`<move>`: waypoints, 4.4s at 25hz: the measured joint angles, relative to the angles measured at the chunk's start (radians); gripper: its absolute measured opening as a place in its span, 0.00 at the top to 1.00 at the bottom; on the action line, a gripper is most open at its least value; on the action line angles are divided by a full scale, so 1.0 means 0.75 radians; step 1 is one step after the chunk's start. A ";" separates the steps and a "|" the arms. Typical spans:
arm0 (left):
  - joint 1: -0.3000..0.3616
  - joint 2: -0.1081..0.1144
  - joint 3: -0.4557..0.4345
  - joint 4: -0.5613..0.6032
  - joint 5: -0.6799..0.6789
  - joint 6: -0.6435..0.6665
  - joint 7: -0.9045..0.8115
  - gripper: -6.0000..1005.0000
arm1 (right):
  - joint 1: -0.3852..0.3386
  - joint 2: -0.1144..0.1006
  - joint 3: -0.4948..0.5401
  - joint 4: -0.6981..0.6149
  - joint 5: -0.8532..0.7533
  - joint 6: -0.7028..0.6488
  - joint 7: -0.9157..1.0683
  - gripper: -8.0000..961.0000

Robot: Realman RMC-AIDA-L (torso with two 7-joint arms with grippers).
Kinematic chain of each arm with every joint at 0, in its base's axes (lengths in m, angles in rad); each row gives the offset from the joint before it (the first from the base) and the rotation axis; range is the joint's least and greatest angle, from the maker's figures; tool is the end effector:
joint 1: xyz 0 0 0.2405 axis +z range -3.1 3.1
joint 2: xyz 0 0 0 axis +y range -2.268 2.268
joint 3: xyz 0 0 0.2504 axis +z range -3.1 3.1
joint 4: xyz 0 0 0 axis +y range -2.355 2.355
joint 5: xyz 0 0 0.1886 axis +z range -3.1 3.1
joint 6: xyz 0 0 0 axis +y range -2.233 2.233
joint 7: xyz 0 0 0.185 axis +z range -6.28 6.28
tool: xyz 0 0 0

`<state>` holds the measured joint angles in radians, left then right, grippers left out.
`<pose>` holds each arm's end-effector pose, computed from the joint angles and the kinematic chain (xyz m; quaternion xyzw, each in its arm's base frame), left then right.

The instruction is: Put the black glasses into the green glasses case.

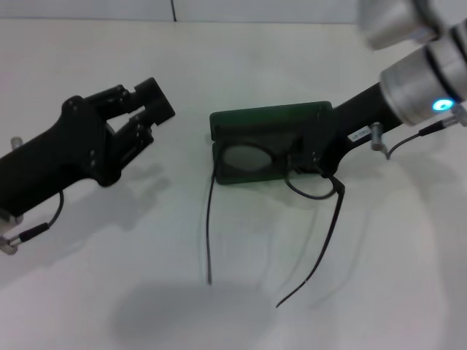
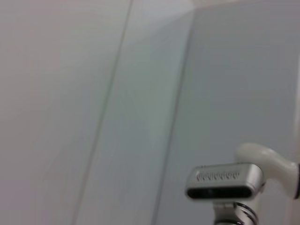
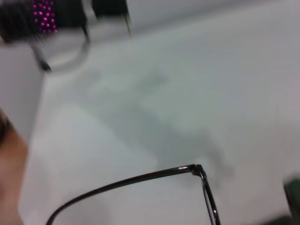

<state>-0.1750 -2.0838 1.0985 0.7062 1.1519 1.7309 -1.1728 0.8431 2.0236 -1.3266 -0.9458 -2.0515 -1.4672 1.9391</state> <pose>-0.2027 0.2574 0.0157 -0.8333 -0.1473 -0.4980 0.1895 0.1106 0.3566 -0.0690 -0.9954 0.0940 0.0147 0.0082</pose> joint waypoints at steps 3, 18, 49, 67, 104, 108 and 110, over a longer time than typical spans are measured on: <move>-0.020 0.004 0.006 -0.001 0.019 0.085 0.009 0.72 | -0.150 -0.001 0.011 -0.124 0.190 0.001 -0.104 0.94; -0.306 -0.005 0.085 -0.229 0.083 0.272 0.082 0.98 | -0.283 -0.002 0.061 0.059 0.742 -0.066 -0.472 0.94; -0.321 0.030 0.080 -0.387 0.101 0.242 0.201 0.98 | -0.262 -0.018 0.336 0.138 0.833 -0.275 -0.591 0.94; -0.497 -0.024 0.173 -0.595 0.059 0.234 0.340 0.97 | -0.017 0.006 0.052 0.436 1.026 0.011 -0.931 0.94; -0.410 -0.011 0.294 -0.602 -0.195 0.196 0.295 0.96 | -0.103 0.006 -0.121 0.465 1.198 0.062 -1.026 0.94; -0.412 -0.013 0.294 -0.603 -0.216 0.192 0.279 0.96 | -0.096 0.006 -0.194 0.470 1.198 0.094 -1.027 0.94; -0.411 -0.013 0.294 -0.604 -0.231 0.183 0.265 0.96 | -0.095 0.006 -0.215 0.470 1.198 0.100 -1.027 0.94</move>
<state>-0.4836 -2.0933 1.3193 0.2532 0.9784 1.8683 -0.9738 0.7715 2.0279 -1.4882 -0.5934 -1.1529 -1.3923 1.1686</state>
